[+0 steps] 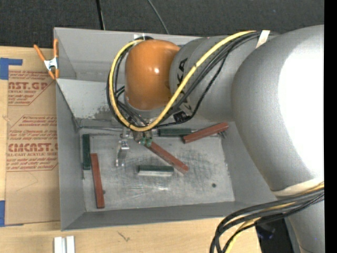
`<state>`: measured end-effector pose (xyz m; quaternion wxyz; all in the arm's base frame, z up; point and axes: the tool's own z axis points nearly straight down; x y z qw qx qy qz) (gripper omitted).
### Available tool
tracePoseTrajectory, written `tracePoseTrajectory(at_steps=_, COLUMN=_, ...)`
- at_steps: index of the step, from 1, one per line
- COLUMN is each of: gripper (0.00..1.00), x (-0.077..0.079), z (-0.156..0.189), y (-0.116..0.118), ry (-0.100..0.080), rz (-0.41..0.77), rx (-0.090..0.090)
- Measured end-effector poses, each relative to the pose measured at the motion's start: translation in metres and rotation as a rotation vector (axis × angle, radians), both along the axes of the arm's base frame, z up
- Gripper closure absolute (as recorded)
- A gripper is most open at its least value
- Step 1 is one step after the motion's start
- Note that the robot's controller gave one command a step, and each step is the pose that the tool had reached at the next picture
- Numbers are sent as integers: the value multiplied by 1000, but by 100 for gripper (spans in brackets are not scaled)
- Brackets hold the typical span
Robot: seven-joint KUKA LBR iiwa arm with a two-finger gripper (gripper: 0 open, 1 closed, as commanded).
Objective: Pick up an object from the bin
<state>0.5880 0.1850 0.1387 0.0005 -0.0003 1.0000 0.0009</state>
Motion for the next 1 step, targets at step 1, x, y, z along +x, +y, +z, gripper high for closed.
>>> tracePoseTrajectory(at_steps=1, gripper=0, x=-38, z=-21, y=-30, ry=-3, rz=122, rx=0)
